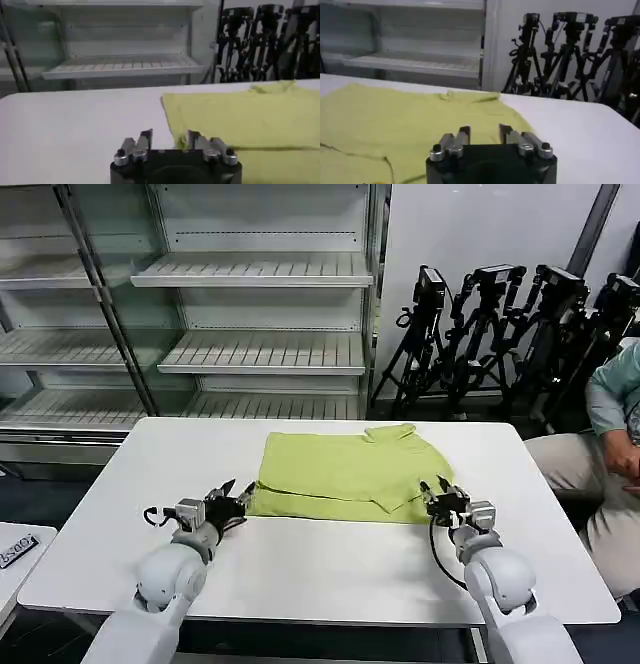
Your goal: Fold and organize the clothes.
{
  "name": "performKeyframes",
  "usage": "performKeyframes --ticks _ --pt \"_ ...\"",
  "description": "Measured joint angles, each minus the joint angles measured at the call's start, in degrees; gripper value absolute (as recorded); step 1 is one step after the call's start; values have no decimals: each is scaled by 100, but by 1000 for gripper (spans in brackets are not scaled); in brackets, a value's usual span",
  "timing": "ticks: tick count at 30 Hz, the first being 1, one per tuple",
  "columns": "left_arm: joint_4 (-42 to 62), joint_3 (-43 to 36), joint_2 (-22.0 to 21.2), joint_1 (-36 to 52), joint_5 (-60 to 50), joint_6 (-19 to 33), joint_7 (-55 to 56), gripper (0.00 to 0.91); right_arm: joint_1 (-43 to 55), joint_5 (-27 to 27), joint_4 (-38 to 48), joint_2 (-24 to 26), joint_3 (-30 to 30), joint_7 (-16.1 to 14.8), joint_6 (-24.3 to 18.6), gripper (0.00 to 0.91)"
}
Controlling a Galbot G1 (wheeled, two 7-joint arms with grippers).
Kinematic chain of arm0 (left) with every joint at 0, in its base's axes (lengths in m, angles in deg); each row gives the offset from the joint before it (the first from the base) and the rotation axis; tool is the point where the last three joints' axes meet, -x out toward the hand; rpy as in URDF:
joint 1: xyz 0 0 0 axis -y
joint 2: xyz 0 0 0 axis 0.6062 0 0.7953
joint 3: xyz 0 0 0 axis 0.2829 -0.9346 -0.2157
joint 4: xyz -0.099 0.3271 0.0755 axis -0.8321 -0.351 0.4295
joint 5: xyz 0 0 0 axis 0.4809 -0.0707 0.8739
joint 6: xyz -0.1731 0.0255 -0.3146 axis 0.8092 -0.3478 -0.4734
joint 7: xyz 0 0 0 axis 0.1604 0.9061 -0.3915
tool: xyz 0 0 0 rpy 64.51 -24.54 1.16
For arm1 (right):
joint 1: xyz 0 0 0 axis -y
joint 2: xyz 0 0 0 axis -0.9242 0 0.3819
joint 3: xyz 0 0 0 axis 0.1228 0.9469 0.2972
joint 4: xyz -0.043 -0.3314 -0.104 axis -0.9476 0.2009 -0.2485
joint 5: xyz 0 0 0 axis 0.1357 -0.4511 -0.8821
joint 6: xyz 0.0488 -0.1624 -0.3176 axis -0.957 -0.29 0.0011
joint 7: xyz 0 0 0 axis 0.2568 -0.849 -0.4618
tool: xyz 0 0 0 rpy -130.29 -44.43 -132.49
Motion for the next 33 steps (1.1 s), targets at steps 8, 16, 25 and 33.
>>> performKeyframes --ticks 8,16,25,33 --pt "-11 -117 8 -133 -96 -44 73 10 -373 46 -104 53 -91 183 206 0" --pt "52 -273 -13 -153 -69 -60 32 10 -495 176 -136 86 -158 293 278 0" --pt "-145 -283 106 -425 -254 -48 3 0 -800 158 -396 92 -135 268 253 0" --pt "-923 96 290 -1279 -380 -68 -21 0 -1618 -78 -1106 -2 -221 257 139 0"
